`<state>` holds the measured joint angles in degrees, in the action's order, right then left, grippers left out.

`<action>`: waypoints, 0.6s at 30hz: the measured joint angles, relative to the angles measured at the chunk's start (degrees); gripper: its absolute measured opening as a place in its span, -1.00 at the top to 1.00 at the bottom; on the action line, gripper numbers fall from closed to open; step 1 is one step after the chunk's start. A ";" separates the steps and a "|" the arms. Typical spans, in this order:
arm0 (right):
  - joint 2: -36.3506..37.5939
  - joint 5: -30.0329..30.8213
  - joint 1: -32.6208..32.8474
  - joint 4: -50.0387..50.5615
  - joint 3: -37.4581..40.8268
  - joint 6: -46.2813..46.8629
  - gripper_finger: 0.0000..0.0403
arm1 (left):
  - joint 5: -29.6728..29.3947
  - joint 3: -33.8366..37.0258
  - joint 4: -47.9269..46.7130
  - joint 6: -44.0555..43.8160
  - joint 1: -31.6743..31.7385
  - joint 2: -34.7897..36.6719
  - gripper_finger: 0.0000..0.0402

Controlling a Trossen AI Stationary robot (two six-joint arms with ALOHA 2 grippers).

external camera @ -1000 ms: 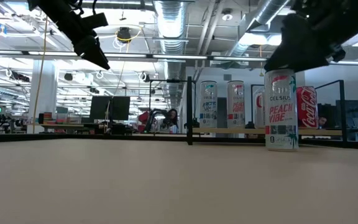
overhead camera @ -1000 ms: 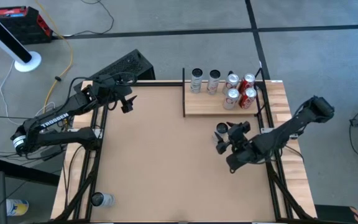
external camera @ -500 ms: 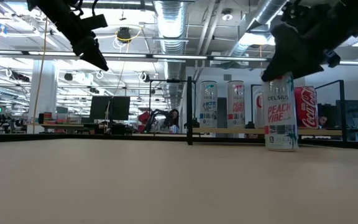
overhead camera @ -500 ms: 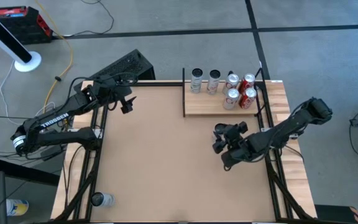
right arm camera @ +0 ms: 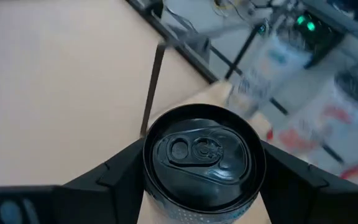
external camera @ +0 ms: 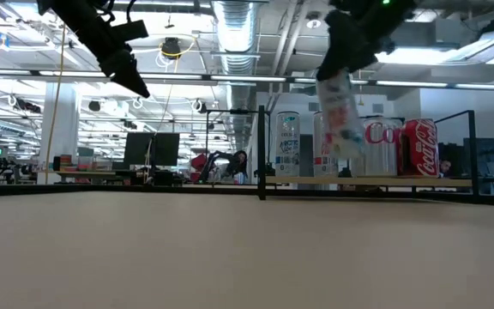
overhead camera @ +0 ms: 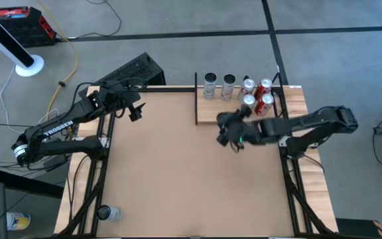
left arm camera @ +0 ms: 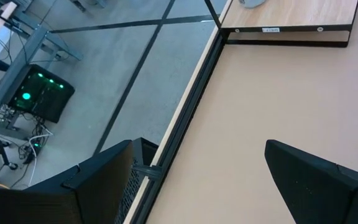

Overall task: Place canned beverage on shelf
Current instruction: Put the white and pink soda can on the shelf and align it with the other white and pink soda can

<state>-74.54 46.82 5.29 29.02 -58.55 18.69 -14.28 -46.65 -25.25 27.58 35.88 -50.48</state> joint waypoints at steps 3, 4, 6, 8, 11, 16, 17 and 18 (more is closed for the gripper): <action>2.62 -8.35 -8.01 -7.32 1.89 -7.58 -0.36 | 0.05 0.00 -0.34 -0.09 0.00 0.00 -0.74; 3.40 -11.54 -10.62 -9.01 2.57 -9.94 -0.36 | 0.11 0.00 -0.41 -0.29 0.00 0.00 -0.74; 4.65 -19.42 -15.34 -11.99 3.27 -14.48 -0.36 | 0.11 0.01 -0.68 -0.27 0.00 0.00 -0.74; 5.06 -24.68 -18.97 -13.89 3.46 -17.46 -0.36 | 0.11 0.00 -0.72 -0.27 0.00 0.00 -0.74; 4.96 -29.85 -22.85 -13.51 3.46 -20.10 -0.36 | 0.13 0.02 -0.72 -0.24 0.00 -0.02 -0.74; 5.00 -33.98 -27.99 -16.44 5.08 -21.76 -0.36 | 0.14 0.02 -0.72 -0.27 0.00 -0.02 -0.74; 5.12 -33.99 -28.73 -16.99 5.84 -21.71 -0.36 | 0.15 0.02 -0.72 -0.27 0.00 -0.01 -0.74; 5.38 -34.36 -29.62 -17.20 6.84 -21.38 -0.36 | 0.15 0.02 -0.72 -0.29 0.00 0.00 -0.74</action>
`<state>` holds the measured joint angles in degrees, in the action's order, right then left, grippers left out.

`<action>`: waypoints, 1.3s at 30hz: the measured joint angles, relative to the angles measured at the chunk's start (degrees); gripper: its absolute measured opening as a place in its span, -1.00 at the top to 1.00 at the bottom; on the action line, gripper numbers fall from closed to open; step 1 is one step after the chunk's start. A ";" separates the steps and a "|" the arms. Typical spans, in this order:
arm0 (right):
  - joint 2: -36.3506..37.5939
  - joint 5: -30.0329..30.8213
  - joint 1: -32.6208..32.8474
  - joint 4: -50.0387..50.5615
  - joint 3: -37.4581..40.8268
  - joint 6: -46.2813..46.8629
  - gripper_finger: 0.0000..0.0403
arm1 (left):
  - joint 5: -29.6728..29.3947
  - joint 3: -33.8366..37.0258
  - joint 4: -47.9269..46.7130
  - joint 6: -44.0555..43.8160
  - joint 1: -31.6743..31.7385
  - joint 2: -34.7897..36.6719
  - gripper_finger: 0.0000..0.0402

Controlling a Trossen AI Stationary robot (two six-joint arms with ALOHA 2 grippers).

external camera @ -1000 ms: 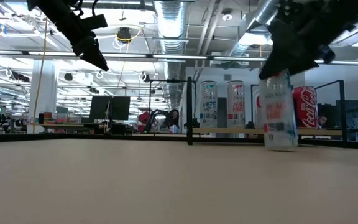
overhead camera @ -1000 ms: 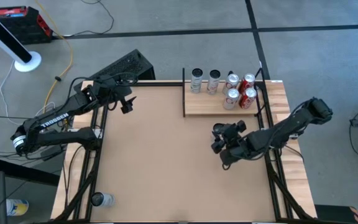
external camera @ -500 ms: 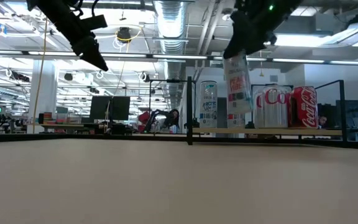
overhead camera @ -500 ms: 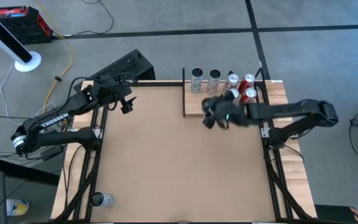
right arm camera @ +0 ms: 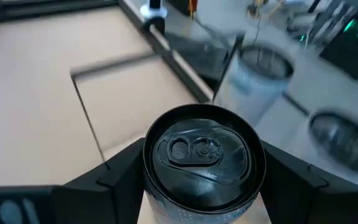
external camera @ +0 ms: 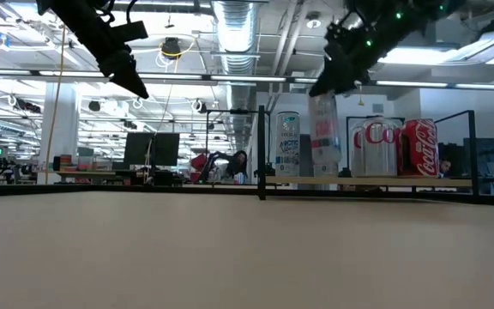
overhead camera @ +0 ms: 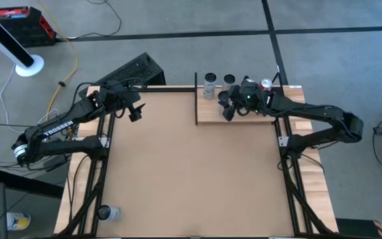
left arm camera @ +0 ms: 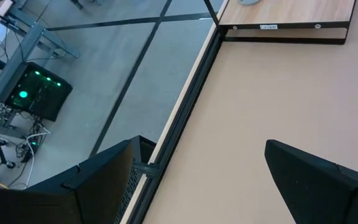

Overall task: Place canned beverage on shelf
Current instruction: Put the white and pink soda can on the shelf and align it with the other white and pink soda can

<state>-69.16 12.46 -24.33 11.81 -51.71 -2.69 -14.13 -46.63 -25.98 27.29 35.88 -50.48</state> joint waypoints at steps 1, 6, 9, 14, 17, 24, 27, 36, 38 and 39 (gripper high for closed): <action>0.18 -0.56 -0.86 -0.03 0.98 0.37 -0.36 | 0.00 0.00 0.00 0.00 0.00 0.00 -0.74; 0.30 -0.91 -2.86 -2.94 4.66 1.05 -0.36 | 0.12 0.00 0.00 0.04 0.00 0.00 -0.74; 0.32 -0.83 -2.80 -5.00 5.62 1.11 -0.36 | 0.15 0.00 0.00 0.04 0.00 0.00 -0.74; 0.32 -0.79 -2.82 -6.23 6.15 2.24 -0.36 | 0.15 0.00 0.00 0.01 0.00 0.00 -0.74; 0.32 -0.65 -2.82 -6.19 6.15 2.24 -0.36 | 0.15 0.00 0.00 0.00 0.00 -0.01 -0.74; 0.32 0.79 -2.82 -5.92 6.15 2.23 -0.51 | 0.15 0.00 0.00 0.04 0.00 -0.01 -0.74; 0.32 0.95 -2.82 -6.14 6.15 2.25 -0.85 | 0.13 0.00 0.00 0.04 0.00 0.00 -0.74; 1.28 0.97 -2.13 -6.55 5.89 0.61 -0.63 | 0.11 0.00 0.00 0.07 0.00 -0.01 -0.74; 2.22 0.95 -1.52 -6.32 4.89 0.49 -0.61 | 0.11 0.00 0.00 0.07 0.00 -0.02 -0.74; 3.13 0.95 -1.11 -6.05 4.46 0.36 -0.60 | 0.11 0.00 0.00 0.07 0.00 -0.02 -0.74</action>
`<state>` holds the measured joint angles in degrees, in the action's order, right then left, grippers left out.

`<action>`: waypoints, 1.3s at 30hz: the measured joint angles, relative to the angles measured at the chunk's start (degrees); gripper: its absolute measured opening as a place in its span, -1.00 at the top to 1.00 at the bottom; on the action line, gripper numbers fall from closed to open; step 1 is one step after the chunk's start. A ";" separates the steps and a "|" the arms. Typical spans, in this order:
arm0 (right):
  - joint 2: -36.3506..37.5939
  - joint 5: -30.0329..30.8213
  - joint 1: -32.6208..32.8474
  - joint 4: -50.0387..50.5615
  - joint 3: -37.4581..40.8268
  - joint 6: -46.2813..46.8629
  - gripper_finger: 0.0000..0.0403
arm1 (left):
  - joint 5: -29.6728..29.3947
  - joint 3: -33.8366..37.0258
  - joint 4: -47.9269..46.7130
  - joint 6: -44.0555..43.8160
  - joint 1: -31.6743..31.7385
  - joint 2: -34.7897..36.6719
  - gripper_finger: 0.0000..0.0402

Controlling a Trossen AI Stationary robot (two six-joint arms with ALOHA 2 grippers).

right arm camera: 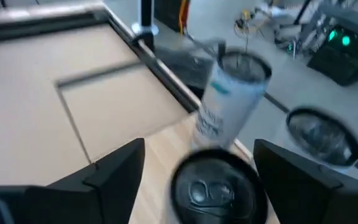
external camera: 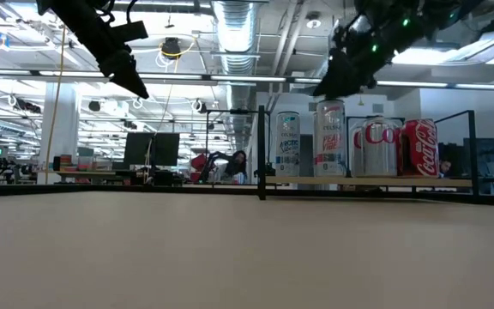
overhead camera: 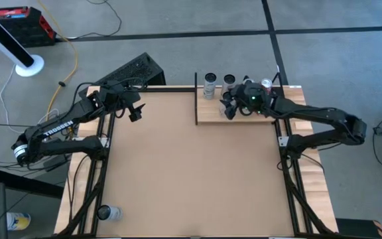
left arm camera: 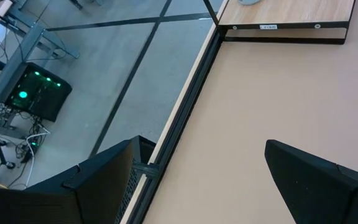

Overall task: Place canned beverage on shelf
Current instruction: Put the white and pink soda can on the shelf and align it with the other white and pink soda can

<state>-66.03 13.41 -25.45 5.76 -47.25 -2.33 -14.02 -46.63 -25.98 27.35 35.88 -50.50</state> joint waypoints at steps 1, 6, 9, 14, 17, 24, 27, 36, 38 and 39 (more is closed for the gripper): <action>0.89 0.00 0.59 0.06 -0.64 -0.25 -0.60 | 0.00 0.00 0.00 0.02 0.00 0.00 -0.74; 5.98 0.00 5.78 -0.48 -4.49 -0.76 -0.60 | -0.01 -0.01 0.00 0.02 0.00 0.01 -0.74; 8.37 0.02 10.05 -0.98 -6.09 0.42 -0.60 | -0.02 0.00 0.01 0.02 0.00 0.01 -0.74; 6.44 3.60 15.92 5.07 -6.05 9.81 -0.53 | 0.00 0.00 0.11 0.02 0.00 0.00 -0.74; 1.22 14.24 19.97 7.80 -5.82 13.64 -0.41 | -0.02 0.00 0.17 0.03 0.00 0.01 -0.74; -7.72 21.10 19.77 7.39 -5.93 12.92 0.22 | 0.11 0.00 0.52 0.44 0.00 -0.18 -0.74; -9.58 18.86 17.03 7.11 -5.92 13.94 0.66 | 0.13 0.00 0.81 0.46 0.00 -0.24 -0.74; -9.88 18.84 11.94 7.26 -5.94 17.57 0.92 | 1.29 0.00 0.98 0.17 0.00 -0.22 -0.74; -9.70 19.36 11.61 7.09 -5.94 17.61 0.92 | 1.27 0.00 0.97 0.16 0.00 -0.22 -0.74; -9.70 19.48 11.49 7.09 -5.94 17.81 0.92 | 1.28 0.00 0.98 0.15 0.00 -0.22 -0.74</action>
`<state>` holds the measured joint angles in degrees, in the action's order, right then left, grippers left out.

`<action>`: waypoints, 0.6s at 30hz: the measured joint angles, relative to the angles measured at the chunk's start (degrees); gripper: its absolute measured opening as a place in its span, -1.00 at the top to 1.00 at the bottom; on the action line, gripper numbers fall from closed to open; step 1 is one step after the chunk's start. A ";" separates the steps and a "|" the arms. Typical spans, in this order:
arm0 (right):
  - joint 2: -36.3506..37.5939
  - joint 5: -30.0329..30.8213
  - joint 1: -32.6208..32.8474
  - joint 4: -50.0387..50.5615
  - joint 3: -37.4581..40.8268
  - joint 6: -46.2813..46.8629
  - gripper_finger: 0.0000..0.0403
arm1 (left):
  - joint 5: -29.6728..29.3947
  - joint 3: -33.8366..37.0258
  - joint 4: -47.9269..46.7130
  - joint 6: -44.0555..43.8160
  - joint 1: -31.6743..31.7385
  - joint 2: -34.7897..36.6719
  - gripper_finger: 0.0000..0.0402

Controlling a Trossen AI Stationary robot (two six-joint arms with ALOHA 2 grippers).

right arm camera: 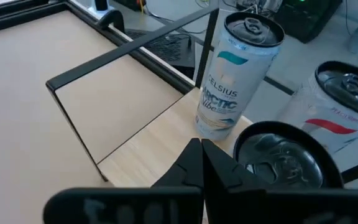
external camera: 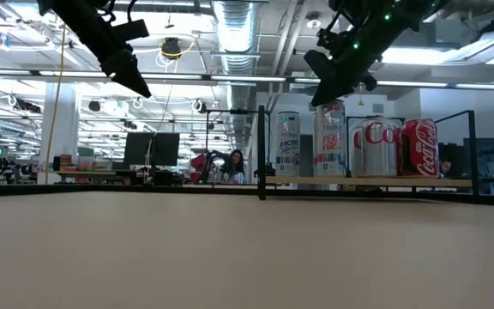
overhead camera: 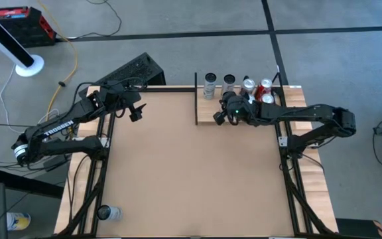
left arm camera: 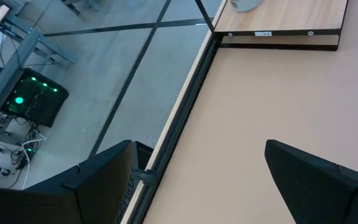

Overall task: Place canned beverage on shelf
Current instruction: Put the white and pink soda can on the shelf and align it with the other white and pink soda can

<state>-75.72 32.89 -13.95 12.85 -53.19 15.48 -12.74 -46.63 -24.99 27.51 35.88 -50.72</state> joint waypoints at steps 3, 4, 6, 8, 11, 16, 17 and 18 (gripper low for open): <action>0.00 0.05 -0.16 0.63 0.00 1.76 0.92 | 0.00 0.00 0.00 -0.02 0.00 0.00 -0.74; 0.00 0.06 -0.35 0.68 0.00 2.09 0.92 | -0.01 0.00 0.02 -0.02 0.00 0.00 -0.74; 0.00 0.06 -0.48 1.51 0.00 2.28 0.92 | 0.03 0.00 0.00 -0.04 0.00 0.00 -0.74; 0.00 0.58 -0.48 2.80 0.00 3.44 0.92 | 0.07 0.00 0.00 -0.07 0.00 0.00 -0.74; 0.00 3.26 -0.42 5.09 0.00 5.21 0.92 | 0.10 0.00 0.00 -0.17 0.00 0.00 -0.74; 0.00 2.70 -0.44 6.45 0.00 5.24 0.92 | 0.12 0.00 0.00 -0.17 0.00 0.00 -0.74; 0.00 2.05 -0.19 6.20 0.00 5.25 0.92 | 0.12 0.00 0.00 -0.17 0.00 0.00 -0.74; 0.00 1.65 0.17 5.87 0.00 5.25 0.92 | 0.12 0.00 0.00 -0.17 0.00 0.00 -0.74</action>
<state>-75.72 34.55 -13.79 18.72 -53.19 20.73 -12.62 -46.63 -24.99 27.33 35.88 -50.72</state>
